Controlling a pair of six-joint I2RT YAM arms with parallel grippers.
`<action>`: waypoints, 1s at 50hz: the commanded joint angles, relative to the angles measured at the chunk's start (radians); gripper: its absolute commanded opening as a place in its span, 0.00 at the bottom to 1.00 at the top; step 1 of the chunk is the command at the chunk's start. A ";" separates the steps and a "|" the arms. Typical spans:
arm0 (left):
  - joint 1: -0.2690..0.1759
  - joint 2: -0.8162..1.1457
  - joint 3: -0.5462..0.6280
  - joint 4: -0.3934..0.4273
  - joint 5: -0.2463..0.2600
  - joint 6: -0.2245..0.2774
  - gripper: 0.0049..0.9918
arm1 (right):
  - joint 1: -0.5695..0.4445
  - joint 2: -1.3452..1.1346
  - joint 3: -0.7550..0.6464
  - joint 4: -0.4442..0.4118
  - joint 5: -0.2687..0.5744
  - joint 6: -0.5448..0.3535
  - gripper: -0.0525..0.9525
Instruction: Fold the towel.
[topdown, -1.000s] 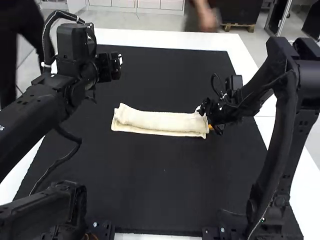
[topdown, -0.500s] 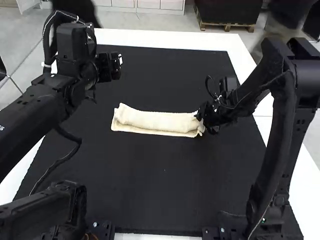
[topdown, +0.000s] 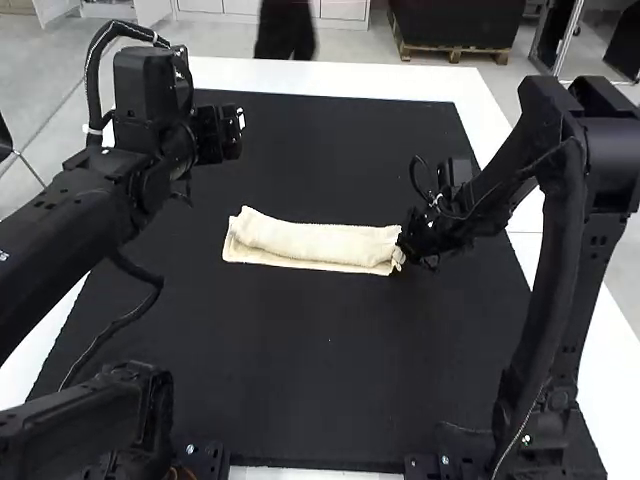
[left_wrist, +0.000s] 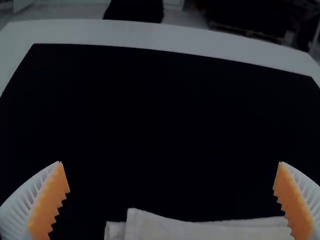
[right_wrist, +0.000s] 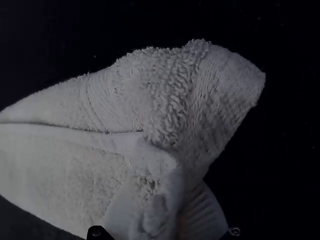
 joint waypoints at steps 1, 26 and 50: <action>-0.007 -0.035 0.007 0.010 -0.016 -0.008 0.97 | -0.022 0.005 0.006 0.005 0.023 -0.001 0.05; -0.007 -0.106 0.007 0.004 -0.045 -0.008 0.97 | -0.118 -0.009 0.018 -0.004 0.023 -0.054 0.05; -0.009 -0.147 0.000 -0.009 -0.060 -0.008 0.97 | -0.184 -0.018 0.055 -0.058 0.024 -0.100 0.05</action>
